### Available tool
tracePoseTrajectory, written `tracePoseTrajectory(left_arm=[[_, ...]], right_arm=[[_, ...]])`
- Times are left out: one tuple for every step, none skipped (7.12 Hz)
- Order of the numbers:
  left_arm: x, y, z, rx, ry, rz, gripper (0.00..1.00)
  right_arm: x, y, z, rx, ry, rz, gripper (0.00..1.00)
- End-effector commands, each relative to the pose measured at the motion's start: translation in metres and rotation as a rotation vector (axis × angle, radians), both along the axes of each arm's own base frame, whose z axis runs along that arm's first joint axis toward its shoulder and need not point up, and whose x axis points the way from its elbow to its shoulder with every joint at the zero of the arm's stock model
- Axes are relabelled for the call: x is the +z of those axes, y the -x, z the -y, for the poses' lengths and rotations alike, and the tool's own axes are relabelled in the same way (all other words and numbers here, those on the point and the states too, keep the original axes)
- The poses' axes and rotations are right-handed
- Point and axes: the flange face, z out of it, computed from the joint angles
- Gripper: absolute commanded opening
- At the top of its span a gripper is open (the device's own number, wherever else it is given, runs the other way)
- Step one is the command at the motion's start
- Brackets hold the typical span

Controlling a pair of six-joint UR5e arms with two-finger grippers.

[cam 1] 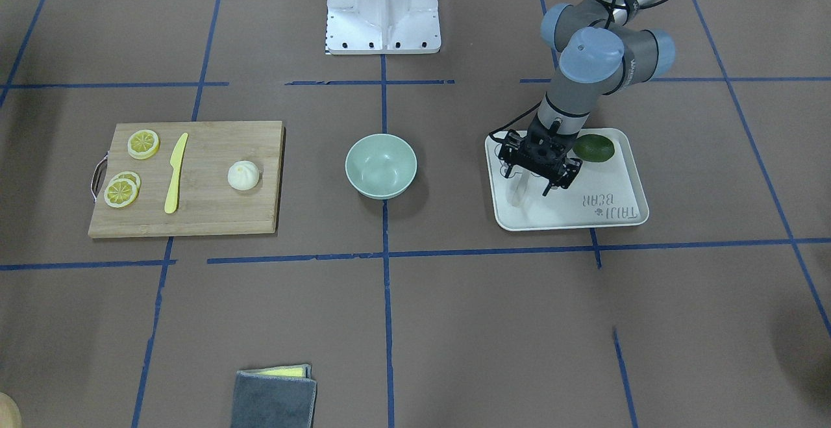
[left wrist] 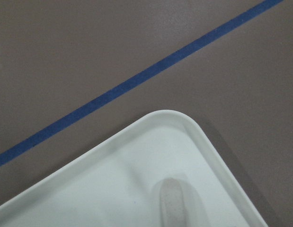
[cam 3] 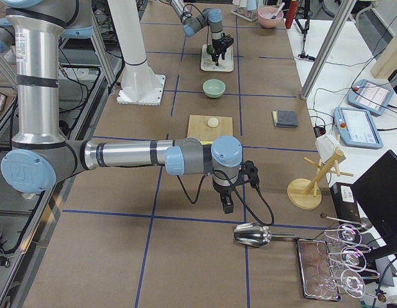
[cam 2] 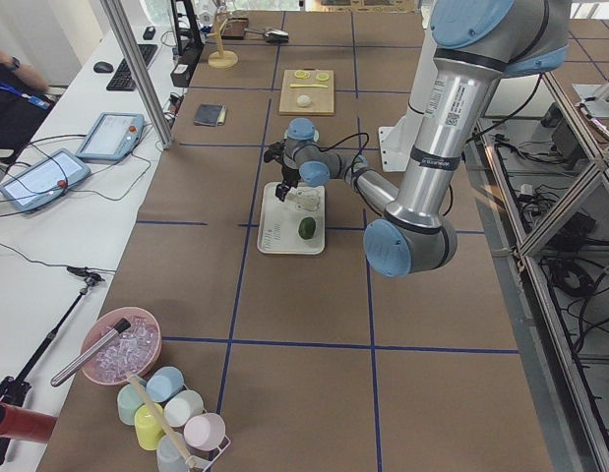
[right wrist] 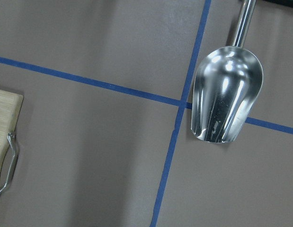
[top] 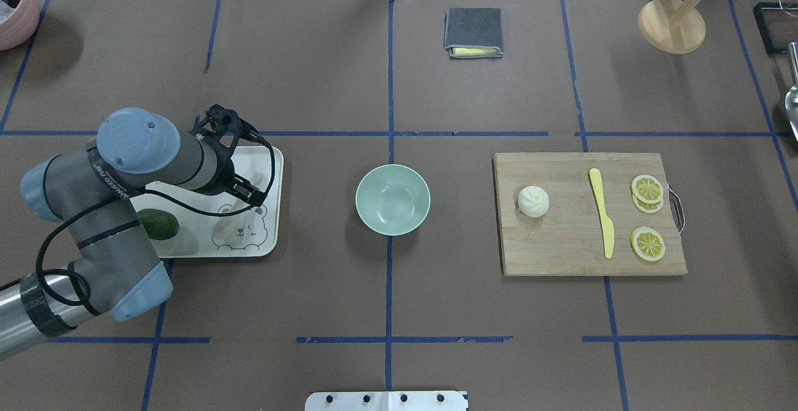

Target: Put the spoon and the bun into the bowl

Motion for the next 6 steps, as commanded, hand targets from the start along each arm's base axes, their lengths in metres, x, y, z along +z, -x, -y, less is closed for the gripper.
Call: tracePoseTrajectory(left_arm=[[0.0078, -0.0034, -0.0006, 0.006, 0.003, 0.013, 0.77], [0.0093, -0.0039, -0.0004, 0.007, 0.006, 0.014, 0.75], [0.0093, -0.0039, -0.0004, 0.006, 0.007, 0.014, 0.64], [0.0078, -0.0036, -0.0009, 0.005, 0.008, 0.011, 0.36], [0.006, -0.0036, -0.0008, 0.005, 0.006, 0.008, 0.07], [0.0047, -0.0027, -0.0016, 0.007, 0.006, 0.005, 0.0]], right_arm=[[-0.0001, 0.0, 0.0, 0.0, -0.001, 0.0, 1.0], [-0.0001, 0.0, 0.0, 0.0, -0.001, 0.0, 1.0], [-0.0001, 0.0, 0.0, 0.0, -0.001, 0.0, 1.0], [0.0006, 0.0, 0.0, 0.0, 0.001, 0.0, 1.0], [-0.0001, 0.0, 0.0, 0.0, -0.001, 0.0, 1.0], [0.0, 0.0, 0.0, 0.0, 0.001, 0.0, 1.0]])
